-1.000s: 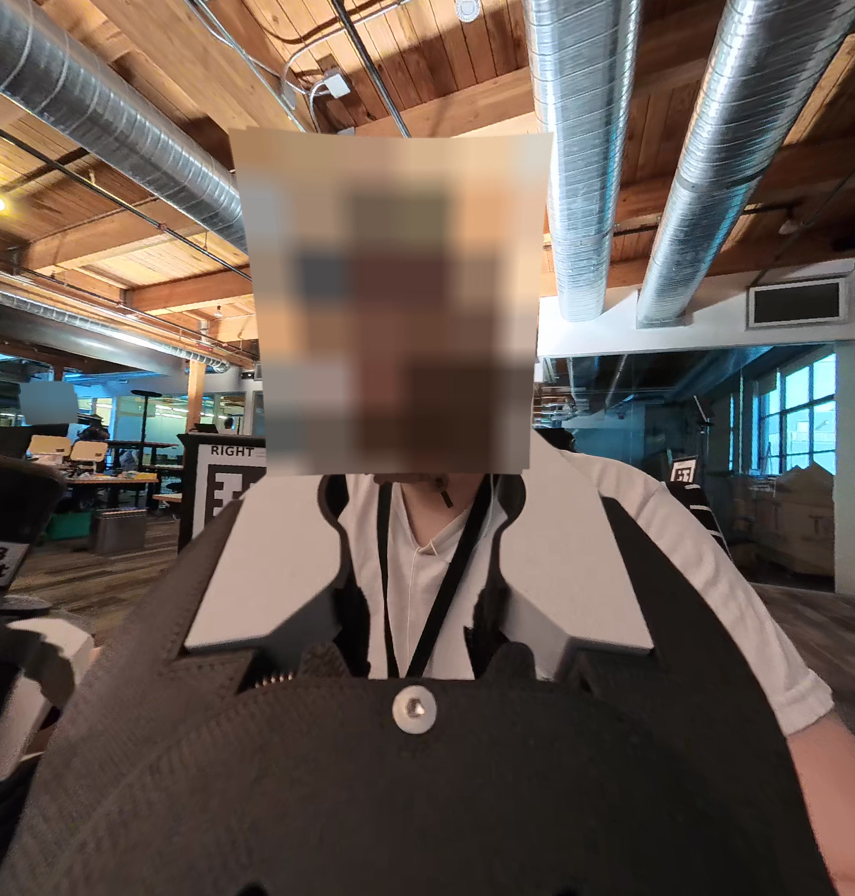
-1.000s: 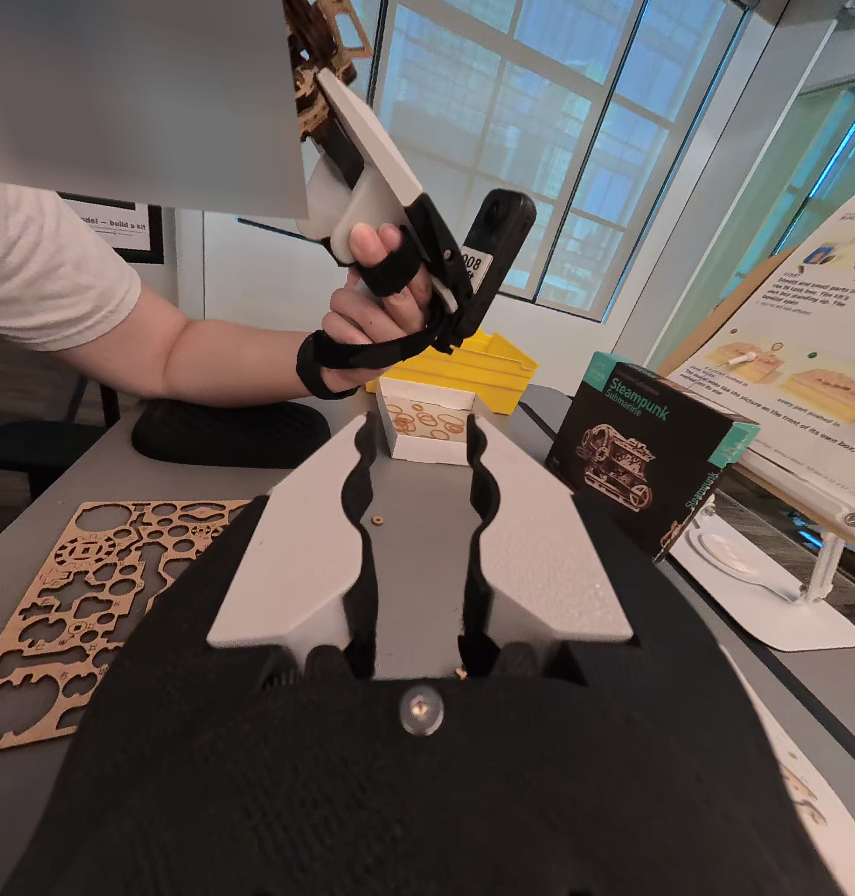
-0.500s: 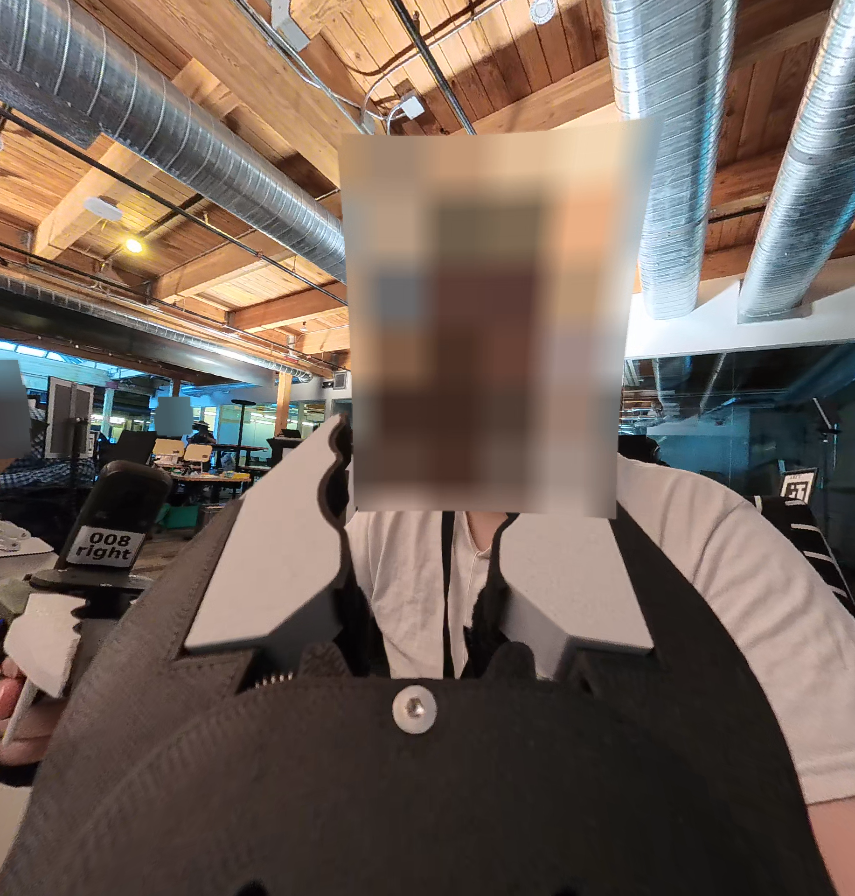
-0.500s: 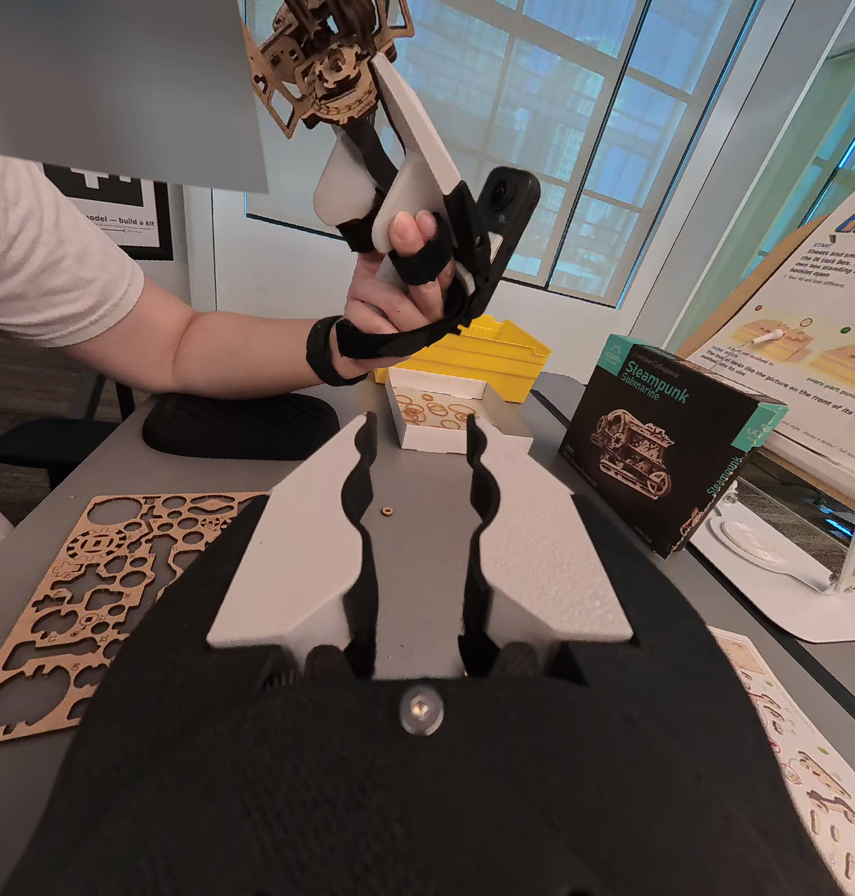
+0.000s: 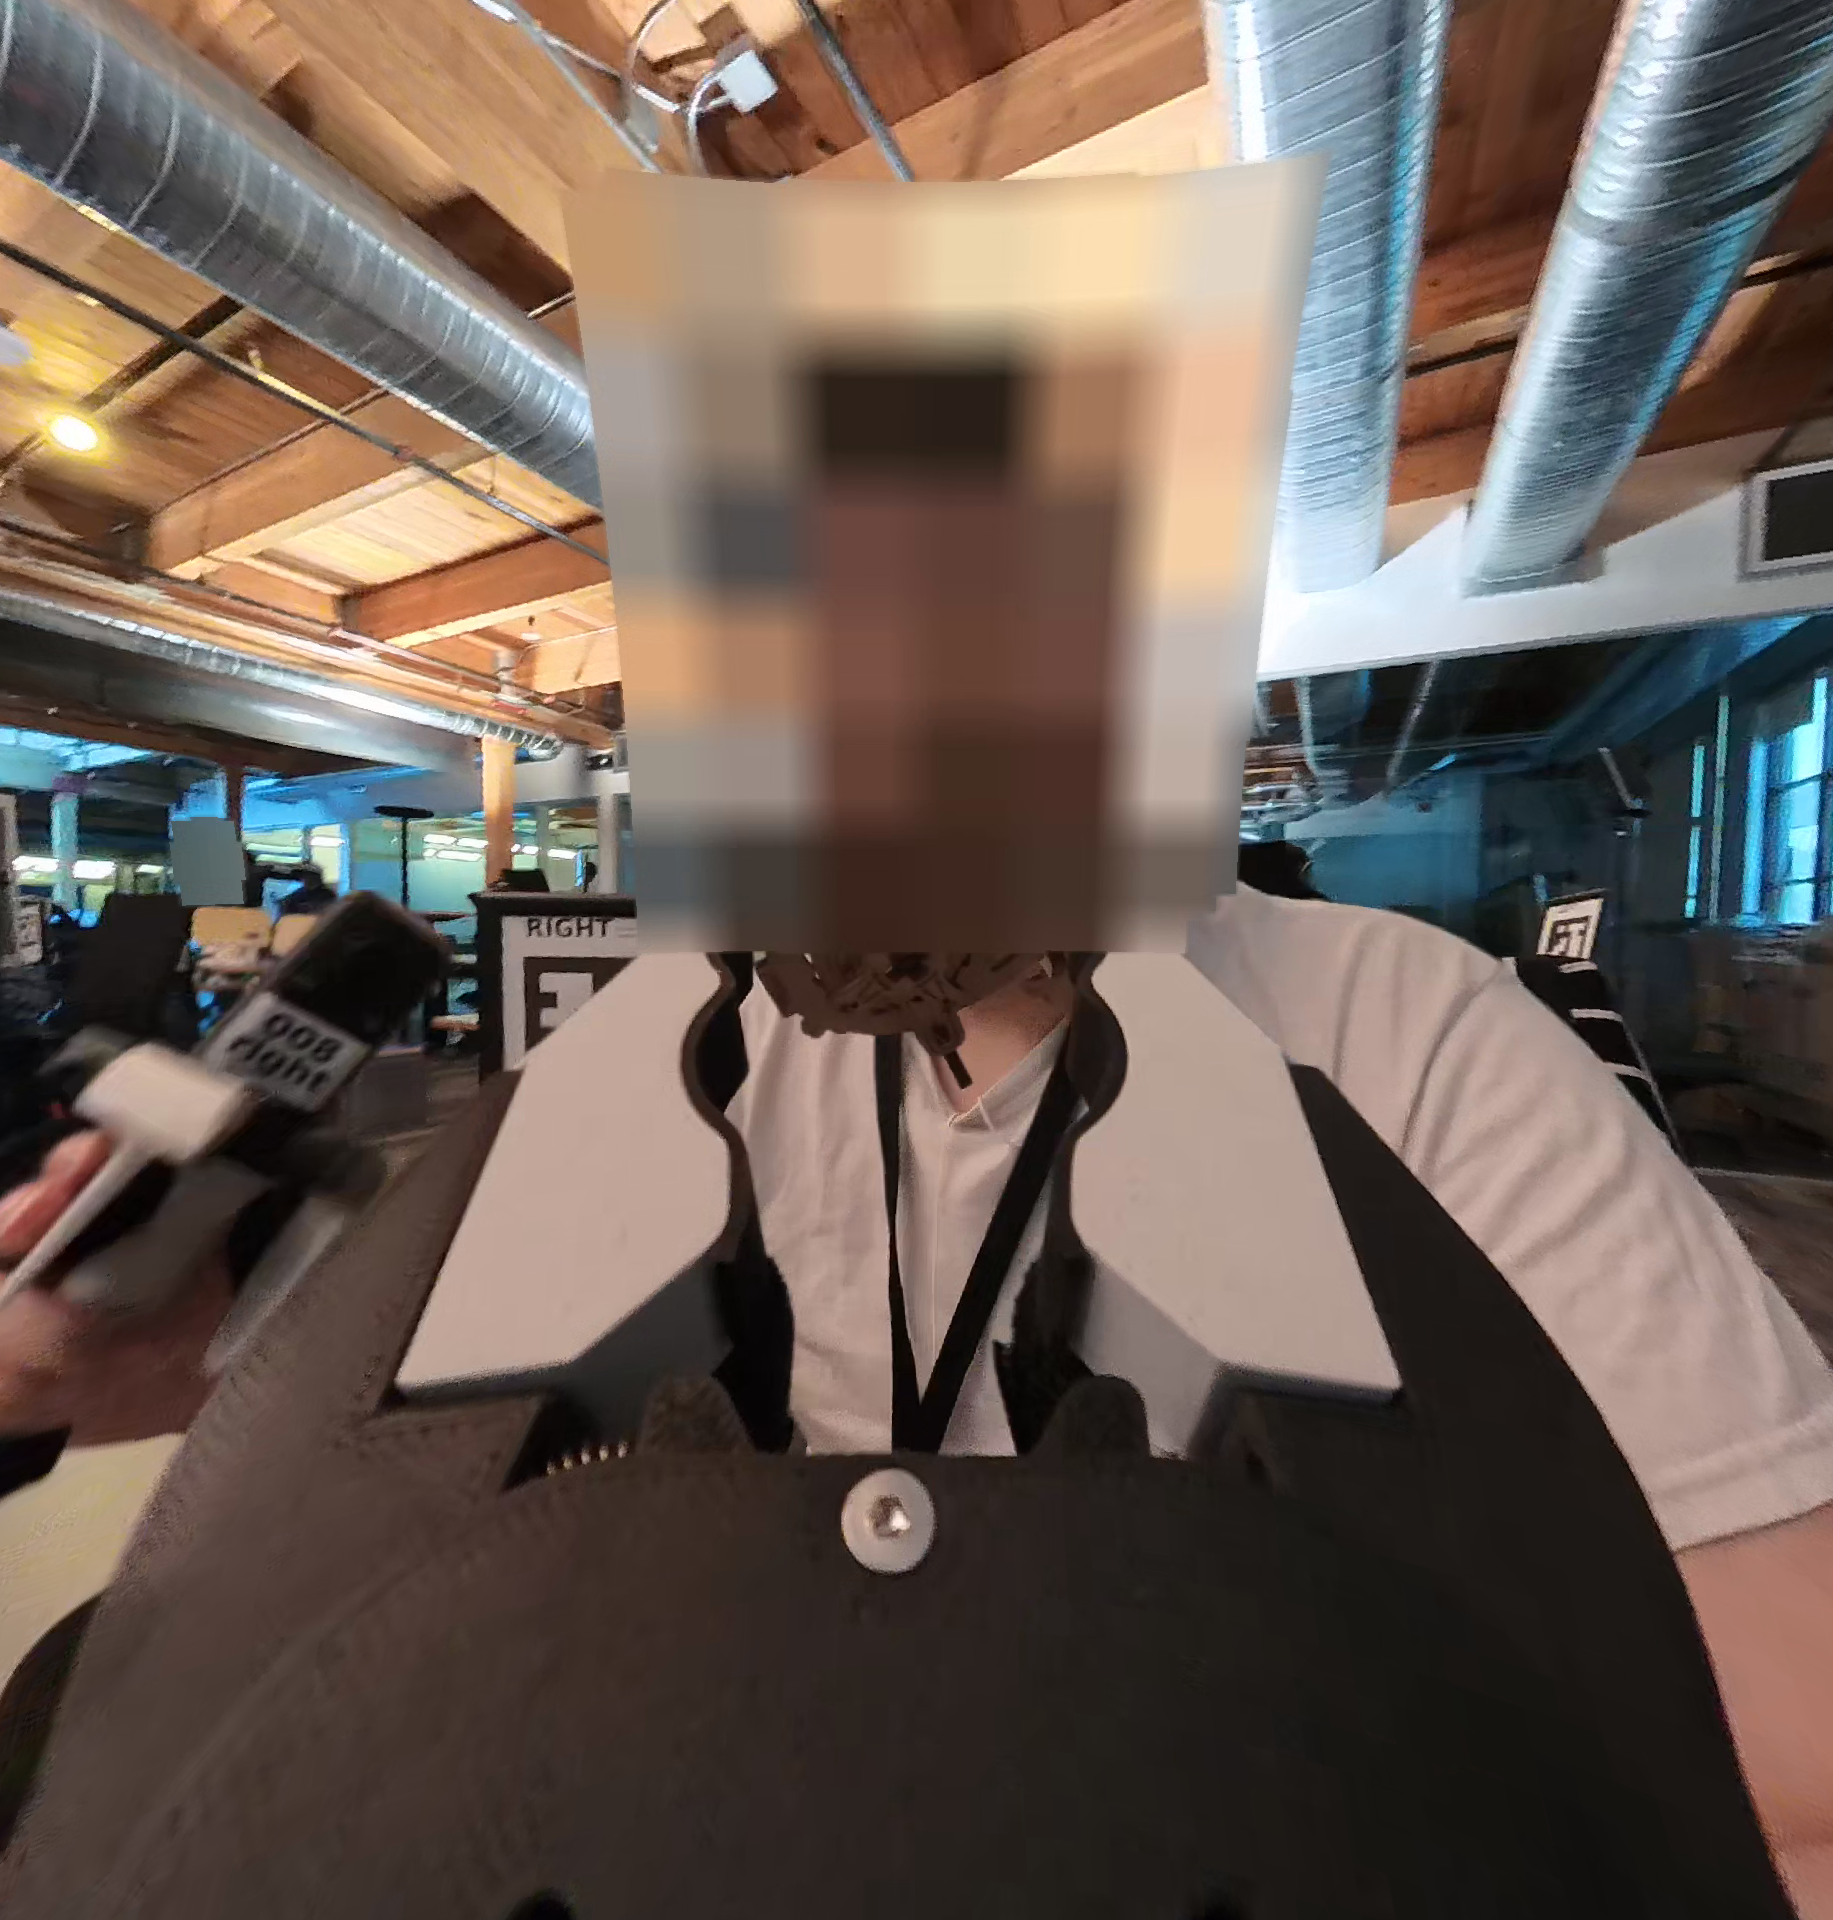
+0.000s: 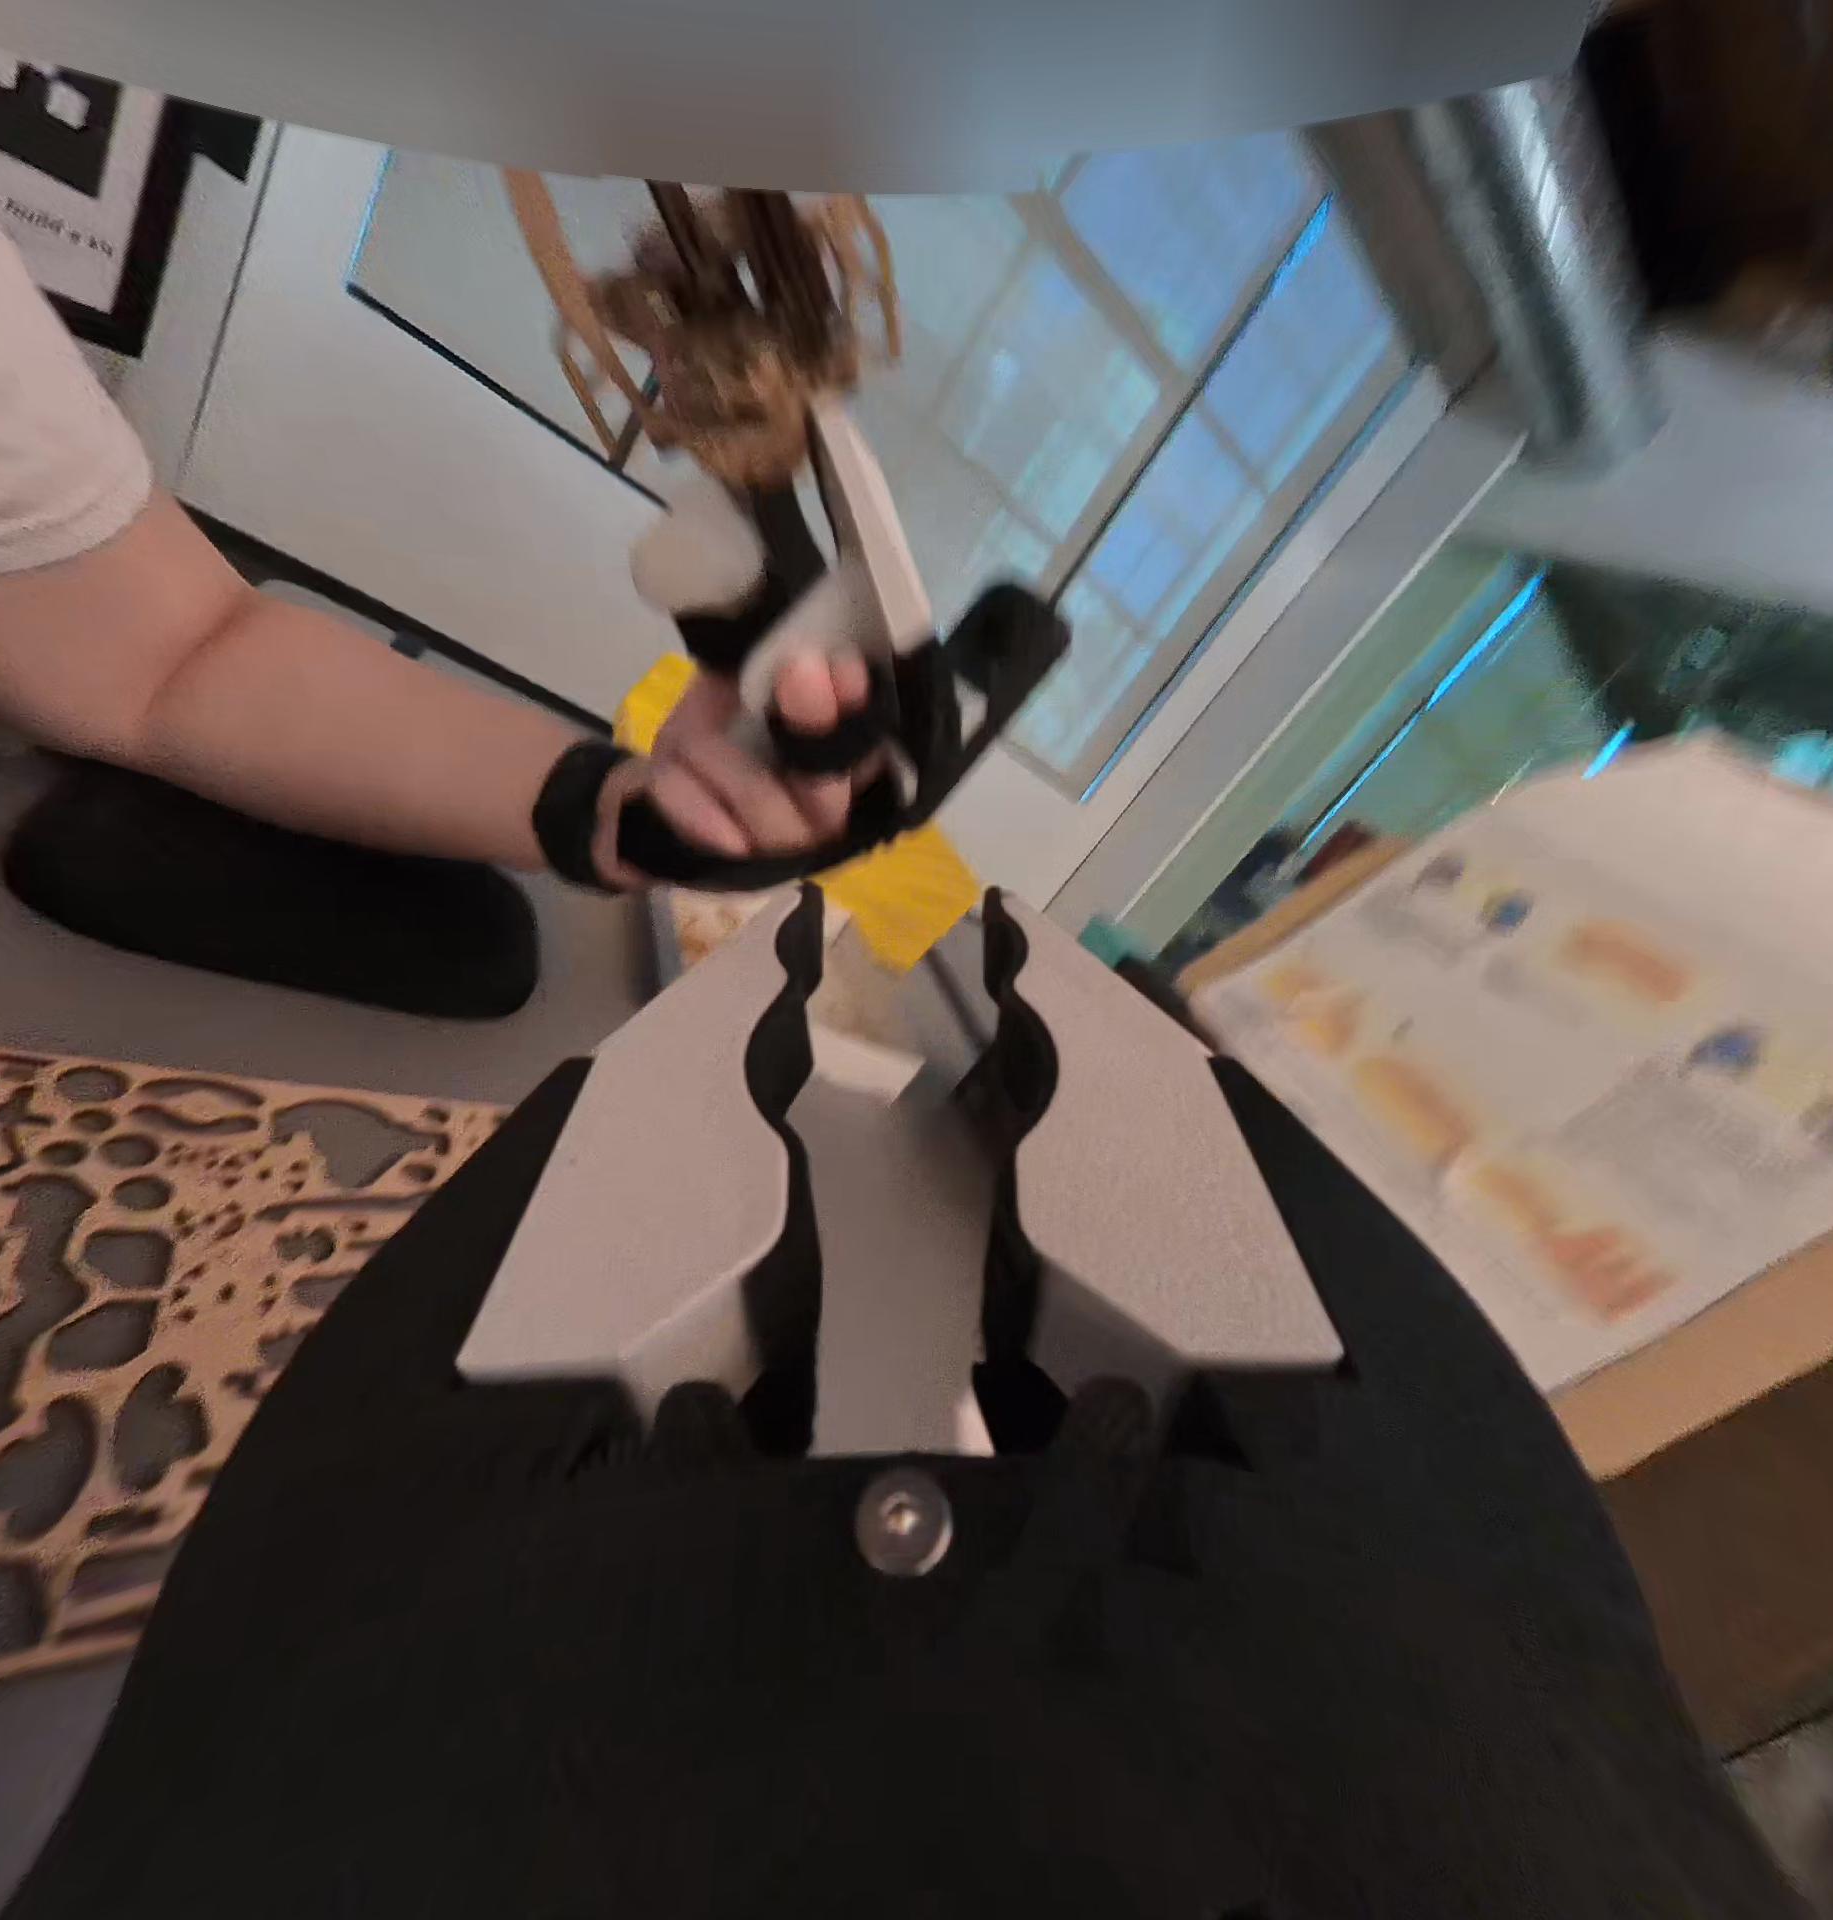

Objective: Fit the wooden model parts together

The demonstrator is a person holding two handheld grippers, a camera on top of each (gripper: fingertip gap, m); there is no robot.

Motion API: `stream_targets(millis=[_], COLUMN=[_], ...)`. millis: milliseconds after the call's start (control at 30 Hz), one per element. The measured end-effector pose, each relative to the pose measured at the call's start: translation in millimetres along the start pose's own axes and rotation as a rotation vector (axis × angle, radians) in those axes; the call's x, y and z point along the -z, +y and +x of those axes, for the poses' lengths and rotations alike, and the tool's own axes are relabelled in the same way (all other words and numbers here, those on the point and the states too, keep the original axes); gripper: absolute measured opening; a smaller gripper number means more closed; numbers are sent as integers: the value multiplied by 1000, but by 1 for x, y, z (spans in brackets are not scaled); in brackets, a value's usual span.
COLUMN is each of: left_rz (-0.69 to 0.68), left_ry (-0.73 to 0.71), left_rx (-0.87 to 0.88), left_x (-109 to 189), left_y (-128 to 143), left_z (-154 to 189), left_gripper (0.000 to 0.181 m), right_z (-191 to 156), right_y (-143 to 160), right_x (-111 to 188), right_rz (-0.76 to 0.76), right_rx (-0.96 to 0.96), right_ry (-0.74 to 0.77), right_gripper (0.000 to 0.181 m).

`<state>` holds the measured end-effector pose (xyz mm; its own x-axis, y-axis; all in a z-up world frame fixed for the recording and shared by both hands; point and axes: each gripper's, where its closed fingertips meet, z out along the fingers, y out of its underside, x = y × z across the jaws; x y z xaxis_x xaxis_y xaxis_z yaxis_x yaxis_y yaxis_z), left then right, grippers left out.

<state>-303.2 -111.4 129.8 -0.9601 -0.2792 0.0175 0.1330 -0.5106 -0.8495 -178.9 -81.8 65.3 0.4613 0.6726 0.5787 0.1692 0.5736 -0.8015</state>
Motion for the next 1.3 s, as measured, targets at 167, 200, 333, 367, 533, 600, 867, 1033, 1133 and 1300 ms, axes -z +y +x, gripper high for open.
stream_targets(millis=[167,200,333,367,533,600,867,1033,1133,1300], left_rz=[89,94,64,62,63,62,66,58,64,61], left_ry=[91,100,96,95,93,96,90,78,70,72], left_rx=[14,12,-21,-26,-31,-26,-11,-17,-17,-13], left_x=[-2,-2,-7,-8,-8,-7,-6,-7,-6,-8], left_y=[-8,-9,-5,-5,-5,-5,-5,-3,-4,-3], left_z=[9,11,14,15,15,15,11,10,9,7], left_gripper=[59,59,59,59,59,59,59,59,59,60], right_z=[-17,-20,-24,-25,-35,-33,-27,-26,-27,-26], right_y=[-90,-99,-107,-105,-103,-101,-103,-105,-108,-106], right_x=[-29,-35,-59,-65,-88,-95,-104,-103,-102,-102], right_rz=[103,123,154,154,188,181,214,238,259,266], right_rx=[218,225,248,244,224,224,177,188,201,225], right_ry=[-68,-98,-150,-155,-158,-137,-126,-107,-105,-82], right_gripper=[24,25,24,24,23,23,22,17,15,15])
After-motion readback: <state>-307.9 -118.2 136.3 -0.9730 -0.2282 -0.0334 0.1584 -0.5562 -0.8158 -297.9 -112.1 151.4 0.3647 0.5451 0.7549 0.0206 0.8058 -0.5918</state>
